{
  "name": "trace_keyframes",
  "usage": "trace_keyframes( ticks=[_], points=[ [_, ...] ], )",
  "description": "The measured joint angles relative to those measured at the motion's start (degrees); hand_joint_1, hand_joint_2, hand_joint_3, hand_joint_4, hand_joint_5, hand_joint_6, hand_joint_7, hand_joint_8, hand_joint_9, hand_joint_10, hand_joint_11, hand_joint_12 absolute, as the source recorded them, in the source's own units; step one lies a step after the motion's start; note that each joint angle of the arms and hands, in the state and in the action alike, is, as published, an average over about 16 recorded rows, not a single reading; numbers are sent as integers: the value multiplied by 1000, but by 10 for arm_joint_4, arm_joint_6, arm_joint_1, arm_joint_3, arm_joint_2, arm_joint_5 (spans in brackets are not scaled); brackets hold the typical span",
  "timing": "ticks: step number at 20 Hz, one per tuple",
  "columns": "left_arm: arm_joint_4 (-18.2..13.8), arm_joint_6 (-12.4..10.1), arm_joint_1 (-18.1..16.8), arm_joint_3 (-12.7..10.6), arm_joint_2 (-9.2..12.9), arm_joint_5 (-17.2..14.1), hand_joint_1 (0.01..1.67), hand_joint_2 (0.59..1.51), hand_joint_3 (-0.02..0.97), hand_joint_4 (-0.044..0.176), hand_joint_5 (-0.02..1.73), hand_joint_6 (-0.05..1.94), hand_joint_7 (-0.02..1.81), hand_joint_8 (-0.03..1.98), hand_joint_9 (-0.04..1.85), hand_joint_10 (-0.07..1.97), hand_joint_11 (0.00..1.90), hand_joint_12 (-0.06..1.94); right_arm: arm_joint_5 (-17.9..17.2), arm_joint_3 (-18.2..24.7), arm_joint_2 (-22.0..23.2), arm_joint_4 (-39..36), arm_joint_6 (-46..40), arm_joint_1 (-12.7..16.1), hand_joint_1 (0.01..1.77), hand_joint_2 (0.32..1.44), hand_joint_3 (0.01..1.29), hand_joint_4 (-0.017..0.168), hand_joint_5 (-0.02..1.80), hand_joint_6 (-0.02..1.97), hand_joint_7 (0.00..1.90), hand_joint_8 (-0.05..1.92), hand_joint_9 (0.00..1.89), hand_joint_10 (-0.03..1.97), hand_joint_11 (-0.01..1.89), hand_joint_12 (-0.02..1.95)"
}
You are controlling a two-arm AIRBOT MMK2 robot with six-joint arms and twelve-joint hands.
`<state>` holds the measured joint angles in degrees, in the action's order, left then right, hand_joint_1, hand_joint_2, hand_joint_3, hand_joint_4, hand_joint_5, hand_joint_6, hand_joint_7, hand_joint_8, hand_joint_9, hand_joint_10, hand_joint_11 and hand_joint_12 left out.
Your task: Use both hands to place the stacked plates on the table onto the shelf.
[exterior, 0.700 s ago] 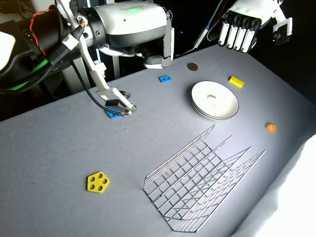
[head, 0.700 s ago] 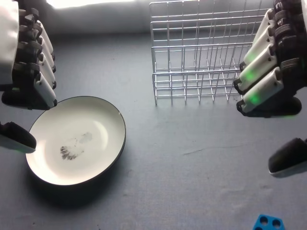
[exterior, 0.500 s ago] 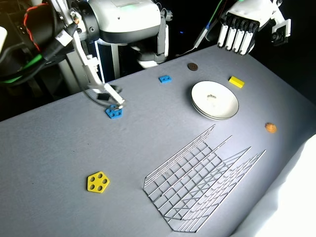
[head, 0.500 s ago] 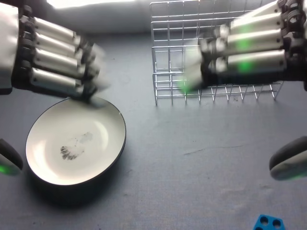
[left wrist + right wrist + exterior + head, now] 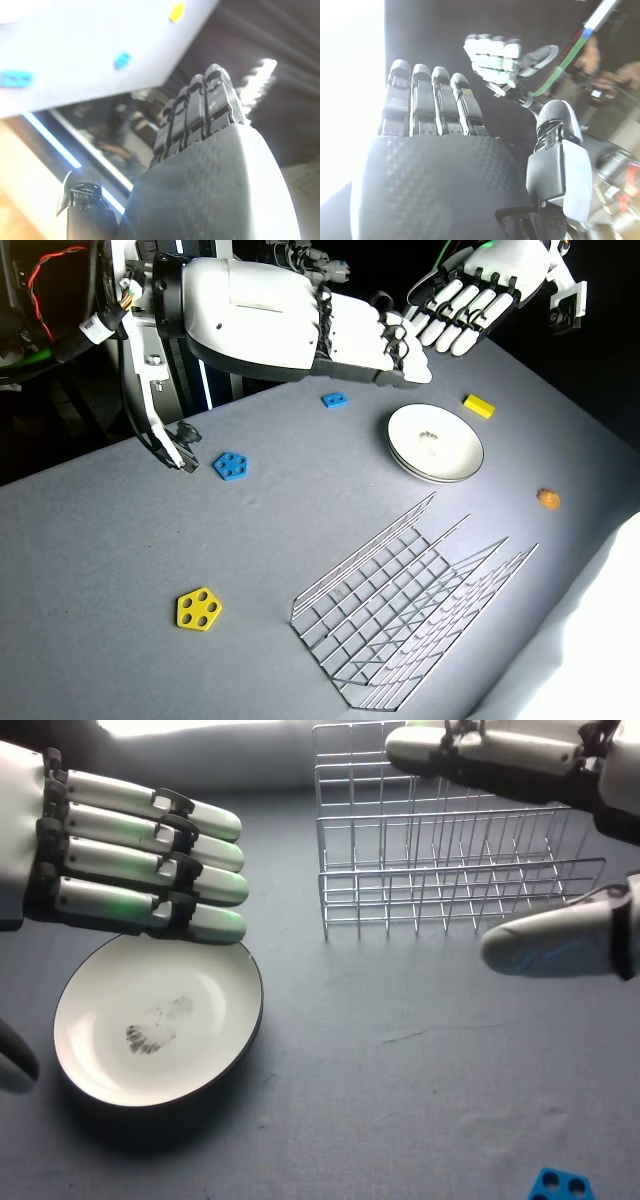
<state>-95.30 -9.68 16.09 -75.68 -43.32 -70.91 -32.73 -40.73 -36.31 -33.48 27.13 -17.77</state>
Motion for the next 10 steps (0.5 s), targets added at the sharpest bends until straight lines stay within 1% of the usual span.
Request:
trace_keyframes(
  ticks=[3,5,7,10],
  points=[
    [-5,0,18,-18,-12,2,20,1069,16,6,15,-12,19,-12,17,8,14,-12,18,14,-5,64,54,-20,20,1092,24,-3,17,16,17,14,15,3,17,-6],
    [-4,3,35,-32,-22,4,19,1068,16,5,17,-13,20,-12,19,8,15,-11,19,21,-11,99,88,-36,20,1093,23,-4,17,15,17,11,16,1,19,-7],
    [1,12,56,-47,-32,5,19,1068,16,5,19,-13,20,-12,20,8,15,-11,11,26,-17,123,115,-54,23,1093,23,-3,17,15,16,11,17,1,19,-6],
    [12,31,98,-71,-48,8,18,1068,17,5,21,-13,20,-12,19,8,15,-9,-15,27,-27,149,147,-80,30,1091,23,-2,16,16,14,11,18,2,20,-7]
  ],
)
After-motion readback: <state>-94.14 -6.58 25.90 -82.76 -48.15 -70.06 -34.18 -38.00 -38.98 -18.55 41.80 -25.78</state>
